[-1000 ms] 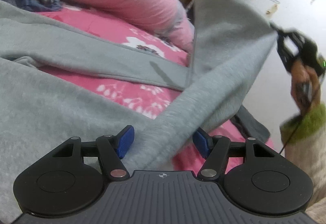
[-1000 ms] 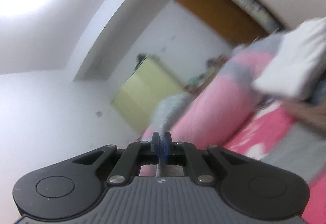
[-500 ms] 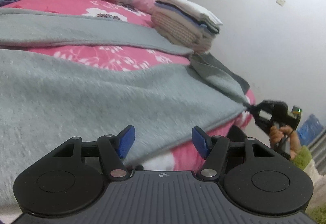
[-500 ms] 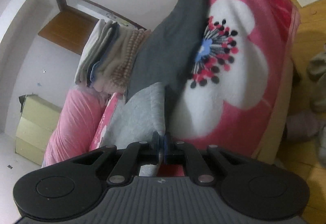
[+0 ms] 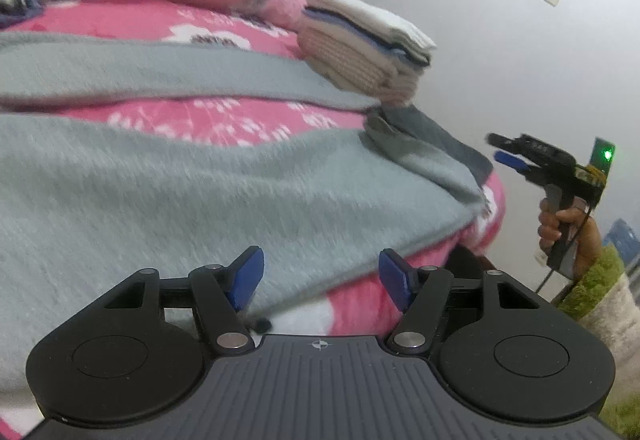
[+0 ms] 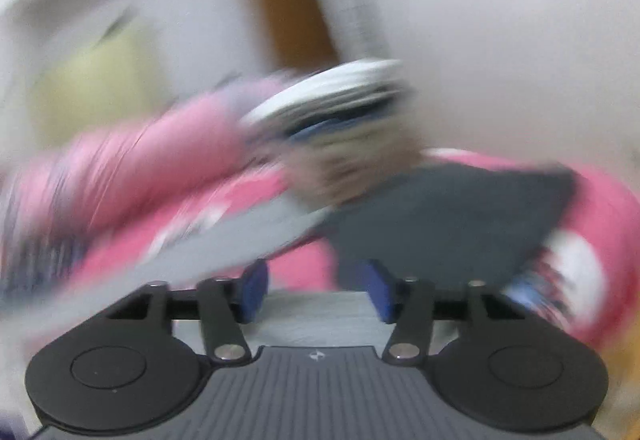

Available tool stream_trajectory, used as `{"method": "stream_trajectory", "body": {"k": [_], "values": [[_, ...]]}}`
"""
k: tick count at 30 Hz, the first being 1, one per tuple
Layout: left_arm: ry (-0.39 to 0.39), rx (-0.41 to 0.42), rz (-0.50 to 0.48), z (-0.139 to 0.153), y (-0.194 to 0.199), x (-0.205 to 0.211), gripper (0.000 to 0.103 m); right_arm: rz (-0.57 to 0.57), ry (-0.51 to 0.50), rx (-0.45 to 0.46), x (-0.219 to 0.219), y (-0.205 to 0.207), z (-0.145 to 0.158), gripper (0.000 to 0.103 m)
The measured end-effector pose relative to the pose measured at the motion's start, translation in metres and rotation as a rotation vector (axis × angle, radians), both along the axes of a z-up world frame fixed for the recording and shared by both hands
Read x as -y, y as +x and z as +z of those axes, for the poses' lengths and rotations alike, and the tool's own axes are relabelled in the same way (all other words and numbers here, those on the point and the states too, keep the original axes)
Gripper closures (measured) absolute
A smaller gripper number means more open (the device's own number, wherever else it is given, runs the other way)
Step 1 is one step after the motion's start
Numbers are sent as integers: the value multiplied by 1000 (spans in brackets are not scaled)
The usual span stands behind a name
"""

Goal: Fold clothes

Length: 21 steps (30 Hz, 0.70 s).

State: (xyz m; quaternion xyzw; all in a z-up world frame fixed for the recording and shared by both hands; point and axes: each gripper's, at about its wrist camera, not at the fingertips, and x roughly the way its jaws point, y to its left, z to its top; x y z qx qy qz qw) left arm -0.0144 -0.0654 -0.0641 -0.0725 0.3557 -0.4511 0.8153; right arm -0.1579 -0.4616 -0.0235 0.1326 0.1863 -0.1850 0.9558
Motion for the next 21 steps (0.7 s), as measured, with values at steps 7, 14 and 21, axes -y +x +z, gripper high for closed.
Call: {"method": "stream_trajectory", "body": {"k": [7,14,21], "values": [[31,53,105,2,13,-2,36,332,-611,-319,-93,105,-40,38],[52,18,146,-7,34,-7,36,135,-359,-369,-12,114,-41,100],[52,-3,180,-13,42,-16,36,179,-300,-293,-8,98,-36,97]]}}
